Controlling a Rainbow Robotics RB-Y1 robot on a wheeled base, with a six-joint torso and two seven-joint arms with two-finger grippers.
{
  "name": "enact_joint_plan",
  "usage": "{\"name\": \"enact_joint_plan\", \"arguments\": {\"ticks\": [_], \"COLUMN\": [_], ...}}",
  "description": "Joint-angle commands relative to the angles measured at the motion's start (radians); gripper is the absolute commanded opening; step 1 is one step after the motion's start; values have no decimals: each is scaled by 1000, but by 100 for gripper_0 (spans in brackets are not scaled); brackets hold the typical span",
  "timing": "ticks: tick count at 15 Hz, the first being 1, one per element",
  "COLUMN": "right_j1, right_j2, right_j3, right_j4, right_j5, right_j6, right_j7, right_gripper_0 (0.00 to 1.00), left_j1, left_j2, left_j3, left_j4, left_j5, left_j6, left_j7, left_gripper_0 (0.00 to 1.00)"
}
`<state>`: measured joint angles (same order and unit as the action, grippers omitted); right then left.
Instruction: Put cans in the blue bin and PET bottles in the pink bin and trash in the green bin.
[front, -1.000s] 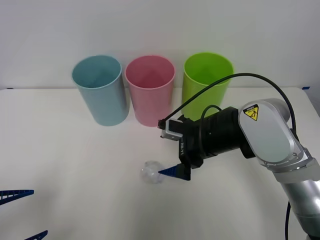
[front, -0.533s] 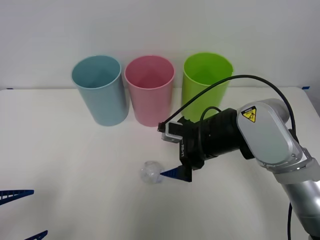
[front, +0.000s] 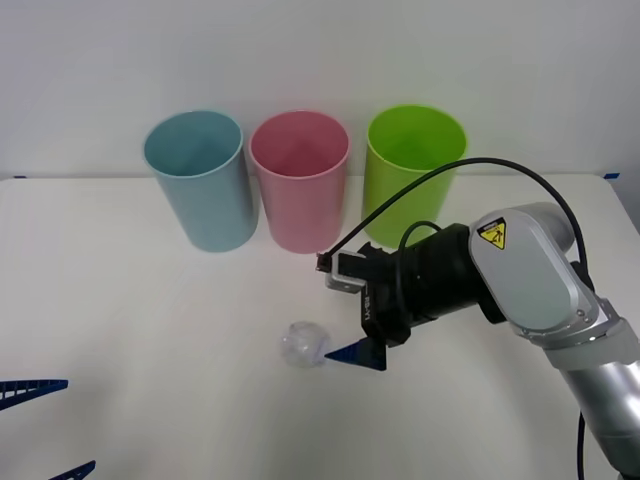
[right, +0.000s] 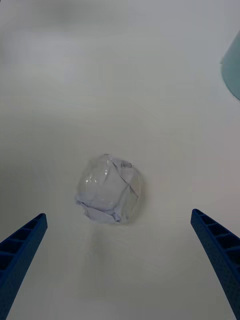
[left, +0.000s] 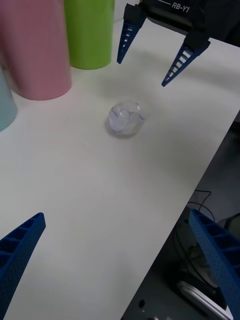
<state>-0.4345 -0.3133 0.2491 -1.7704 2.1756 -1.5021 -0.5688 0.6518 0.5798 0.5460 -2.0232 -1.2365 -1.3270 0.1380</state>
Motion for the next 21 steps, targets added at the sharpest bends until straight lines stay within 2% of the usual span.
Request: {"name": "enact_joint_plan", "arguments": {"ticks": [1, 11, 18, 21], "right_j1": [2, 26, 36, 37], "right_j2": [-1, 2, 75, 79], "right_j3": [4, 22, 44, 67], "right_j4": [3, 3, 69, 75], "right_j5": [0, 13, 115, 141], "right_j6": [-1, 2, 46, 80], "right_j7": [-2, -6, -6, -14], "right_gripper_0": [100, 100, 100, 100], "left_j1": [0, 0, 0, 0], "left_j2": [0, 0, 0, 0], "left_j3": [0, 0, 0, 0], "left_j4": [0, 0, 0, 0], "left_j5": [0, 0, 0, 0], "left_j6": [0, 0, 0, 0], "left_j7": [0, 0, 0, 0], "left_gripper_0": [100, 100, 100, 100]}}
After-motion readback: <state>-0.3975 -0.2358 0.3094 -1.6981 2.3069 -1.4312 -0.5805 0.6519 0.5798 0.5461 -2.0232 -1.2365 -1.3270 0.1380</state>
